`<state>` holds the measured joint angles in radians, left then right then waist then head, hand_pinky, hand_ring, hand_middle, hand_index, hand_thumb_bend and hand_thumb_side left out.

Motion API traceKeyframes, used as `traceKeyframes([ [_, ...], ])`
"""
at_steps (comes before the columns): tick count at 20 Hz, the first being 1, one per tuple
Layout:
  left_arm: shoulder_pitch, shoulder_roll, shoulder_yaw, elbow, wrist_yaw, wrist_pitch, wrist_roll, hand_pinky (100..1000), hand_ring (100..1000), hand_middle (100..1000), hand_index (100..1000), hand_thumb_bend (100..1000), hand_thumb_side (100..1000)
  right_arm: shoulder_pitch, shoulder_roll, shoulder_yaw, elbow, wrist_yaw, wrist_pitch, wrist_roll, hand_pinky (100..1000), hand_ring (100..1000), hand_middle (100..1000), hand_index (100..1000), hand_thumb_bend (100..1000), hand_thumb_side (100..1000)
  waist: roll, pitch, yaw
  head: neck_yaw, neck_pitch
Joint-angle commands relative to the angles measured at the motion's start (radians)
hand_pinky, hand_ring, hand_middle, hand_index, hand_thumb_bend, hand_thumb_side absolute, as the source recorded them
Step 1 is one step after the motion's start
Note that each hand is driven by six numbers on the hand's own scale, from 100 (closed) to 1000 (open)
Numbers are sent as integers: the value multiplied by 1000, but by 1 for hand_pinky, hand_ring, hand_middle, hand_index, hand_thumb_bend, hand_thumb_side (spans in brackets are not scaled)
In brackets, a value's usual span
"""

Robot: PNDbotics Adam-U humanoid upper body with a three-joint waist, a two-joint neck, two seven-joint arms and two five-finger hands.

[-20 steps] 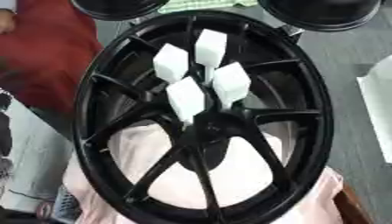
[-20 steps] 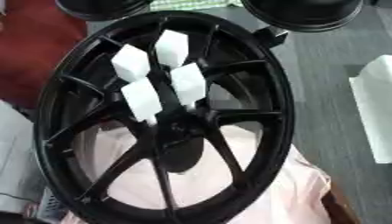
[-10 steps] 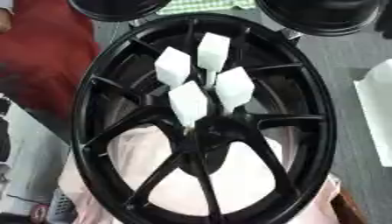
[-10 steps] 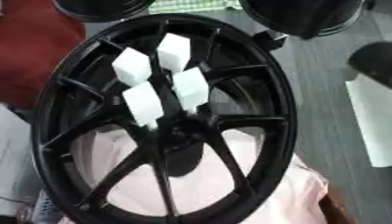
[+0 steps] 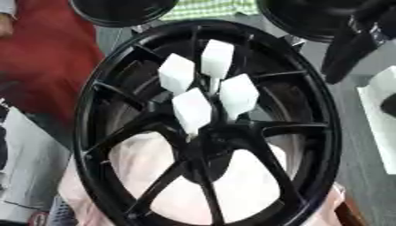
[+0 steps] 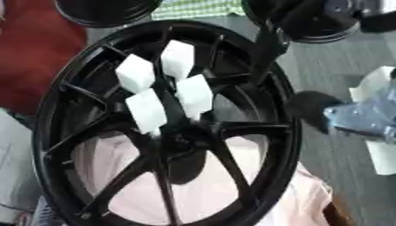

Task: Pull the pin out of the wheel hub.

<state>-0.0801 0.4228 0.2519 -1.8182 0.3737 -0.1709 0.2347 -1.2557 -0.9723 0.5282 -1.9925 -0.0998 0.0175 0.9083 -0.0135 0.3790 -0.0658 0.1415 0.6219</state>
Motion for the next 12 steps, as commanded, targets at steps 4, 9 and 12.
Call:
traceKeyframes([
  [4,-5,19,3,-15,3,1,-3,784,789,792,846,175,874,-69,58,14,54,23,3,-1,855,820,770,812,100,651,4,-13,5,-6,-4],
  [9,-9,17,0,-15,5,2,-6,784,789,792,846,176,874,-113,120,23,118,55,-14,-1,853,820,769,811,100,634,6,-10,10,-10,-1],
  [12,-11,15,-1,-15,6,2,-8,784,789,792,846,161,880,-134,155,29,165,90,-30,-1,850,822,771,811,100,614,6,-6,17,-14,-4],
])
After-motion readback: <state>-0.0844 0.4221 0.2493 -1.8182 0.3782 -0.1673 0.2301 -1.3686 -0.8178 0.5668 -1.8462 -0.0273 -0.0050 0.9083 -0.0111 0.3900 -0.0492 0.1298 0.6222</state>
